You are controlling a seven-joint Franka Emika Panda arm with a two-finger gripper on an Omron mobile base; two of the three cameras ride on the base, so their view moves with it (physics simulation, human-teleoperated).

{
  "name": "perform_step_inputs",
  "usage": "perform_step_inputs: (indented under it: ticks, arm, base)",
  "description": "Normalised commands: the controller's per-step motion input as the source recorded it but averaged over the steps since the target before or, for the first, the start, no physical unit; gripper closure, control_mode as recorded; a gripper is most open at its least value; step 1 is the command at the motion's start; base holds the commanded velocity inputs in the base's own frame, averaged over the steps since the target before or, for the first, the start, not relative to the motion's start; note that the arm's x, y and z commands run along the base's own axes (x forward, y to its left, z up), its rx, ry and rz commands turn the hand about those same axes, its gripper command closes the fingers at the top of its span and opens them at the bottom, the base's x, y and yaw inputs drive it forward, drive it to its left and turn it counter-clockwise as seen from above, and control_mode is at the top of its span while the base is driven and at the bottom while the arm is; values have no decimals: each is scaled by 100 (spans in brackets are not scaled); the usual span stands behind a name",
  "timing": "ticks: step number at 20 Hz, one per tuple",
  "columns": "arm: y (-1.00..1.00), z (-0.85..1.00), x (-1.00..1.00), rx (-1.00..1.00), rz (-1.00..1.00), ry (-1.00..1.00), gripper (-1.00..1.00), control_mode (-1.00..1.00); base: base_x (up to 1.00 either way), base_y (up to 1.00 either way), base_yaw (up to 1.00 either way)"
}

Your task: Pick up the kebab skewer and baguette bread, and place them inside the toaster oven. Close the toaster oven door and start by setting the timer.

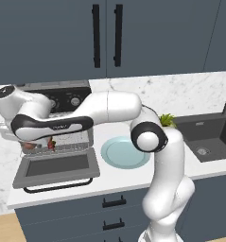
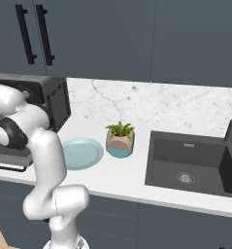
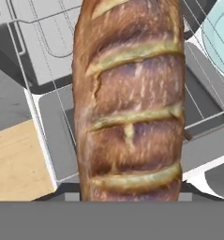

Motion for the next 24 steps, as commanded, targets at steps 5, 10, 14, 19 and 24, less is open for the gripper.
perform_step_inputs:
  ticks: [5,10,14,19,24]
  arm:
    - [-66,-26,0,0,-2,0,100,-100]
    - [-69,-30,8,0,-1,0,100,-100]
    - [-45,-20,19,1,0,0,100,-100]
    - [-4,-13,18,7,0,0,100,-100]
    - [0,-17,22,10,1,3,100,-100]
  base:
    - [0,0,0]
    - [0,0,0]
    - [0,0,0]
    - [0,0,0]
    - [0,0,0]
